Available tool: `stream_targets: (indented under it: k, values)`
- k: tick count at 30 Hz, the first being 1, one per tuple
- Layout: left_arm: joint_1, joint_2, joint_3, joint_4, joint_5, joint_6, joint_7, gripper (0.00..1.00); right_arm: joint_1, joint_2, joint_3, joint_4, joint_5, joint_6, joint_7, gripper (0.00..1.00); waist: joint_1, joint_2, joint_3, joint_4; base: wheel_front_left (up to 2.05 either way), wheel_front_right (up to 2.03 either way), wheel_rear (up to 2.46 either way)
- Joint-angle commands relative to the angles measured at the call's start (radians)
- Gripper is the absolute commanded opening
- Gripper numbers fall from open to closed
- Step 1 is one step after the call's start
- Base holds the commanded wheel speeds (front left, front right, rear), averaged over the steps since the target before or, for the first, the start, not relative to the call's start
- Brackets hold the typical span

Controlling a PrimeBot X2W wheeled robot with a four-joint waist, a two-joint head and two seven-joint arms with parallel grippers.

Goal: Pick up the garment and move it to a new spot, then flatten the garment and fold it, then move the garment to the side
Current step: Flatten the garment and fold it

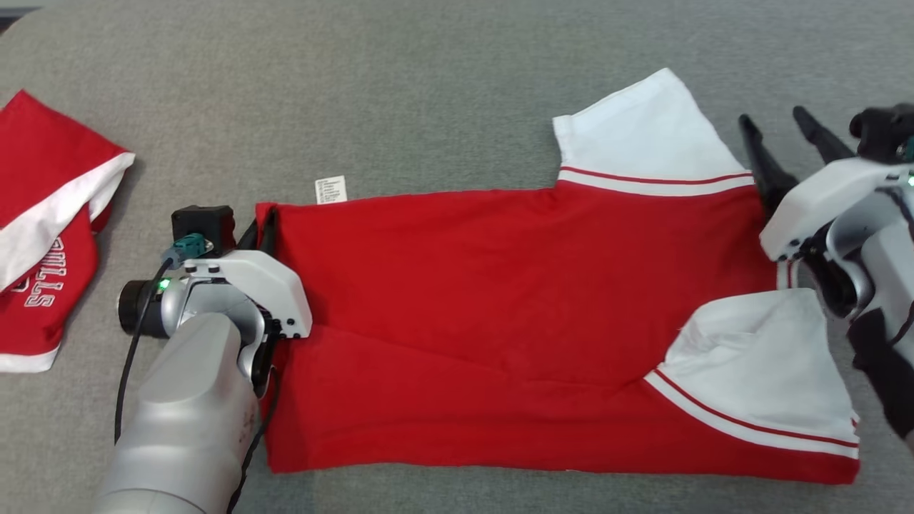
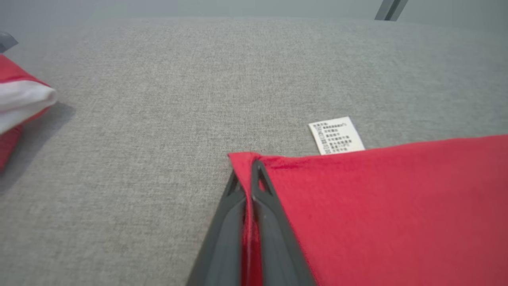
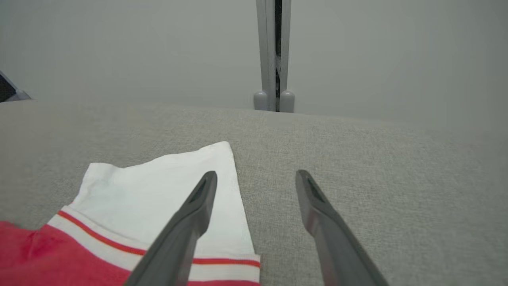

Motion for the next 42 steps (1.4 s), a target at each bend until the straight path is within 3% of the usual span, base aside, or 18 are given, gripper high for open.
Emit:
stream_targets:
  k: [1,11,19,20,21,22,23,27,33,42]
  values:
    - [-0.020,0.003,-0.009,0.001,0.005,-0.004,-0.010,0.00,-0.038,-0.016,0.013,0.023,0.005,0.000,0.025,1.00,0.0000,0.0000,0.024,0.031,0.00,0.00,0.00]
    - [-0.023,-0.011,-0.120,-0.080,-0.063,-0.047,-0.042,0.00,-0.201,-0.067,0.126,0.146,0.033,0.000,0.169,1.00,0.0000,0.0000,0.083,0.144,0.00,0.00,0.00]
    - [-0.005,-0.012,-0.291,-0.175,-0.220,0.001,-0.044,0.00,-0.258,-0.088,0.193,0.238,0.078,0.000,0.265,1.00,0.0000,0.0000,0.117,0.197,0.00,0.00,0.00]
    - [-0.007,-0.012,-0.306,-0.179,-0.233,0.007,-0.044,0.00,-0.258,-0.089,0.201,0.241,0.083,0.000,0.273,0.87,0.0000,0.0000,0.120,0.198,0.00,0.00,0.00]
    - [-0.009,-0.012,-0.318,-0.181,-0.244,0.014,-0.042,0.00,-0.258,-0.090,0.210,0.241,0.088,0.000,0.277,0.62,0.0000,0.0000,0.122,0.200,0.00,0.00,0.00]
    - [-0.012,-0.012,-0.330,-0.183,-0.255,0.020,-0.043,0.00,-0.260,-0.094,0.217,0.241,0.094,0.000,0.278,0.13,0.0000,0.0000,0.124,0.201,0.00,0.00,0.00]
    - [-0.014,-0.013,-0.339,-0.185,-0.265,0.026,-0.043,0.00,-0.266,-0.100,0.221,0.240,0.099,0.000,0.272,0.00,0.0000,0.0000,0.127,0.202,0.00,0.00,0.00]
    - [-0.026,-0.013,-0.354,-0.181,-0.290,0.046,-0.044,0.00,-0.295,-0.124,0.221,0.251,0.103,-0.001,0.202,0.00,0.0000,0.0000,0.130,0.194,0.00,0.00,0.00]
    - [-0.046,-0.001,-0.297,-0.234,-0.255,0.079,-0.047,0.00,-0.345,-0.128,0.207,0.294,0.065,-0.001,0.033,0.00,0.0000,0.0000,0.113,0.170,0.00,0.00,0.00]
    - [0.019,0.041,-0.196,-0.325,-0.164,0.081,-0.047,0.00,-0.297,-0.077,0.177,0.271,0.107,-0.001,-0.099,0.00,0.0000,0.0000,0.056,0.093,0.00,0.00,0.00]
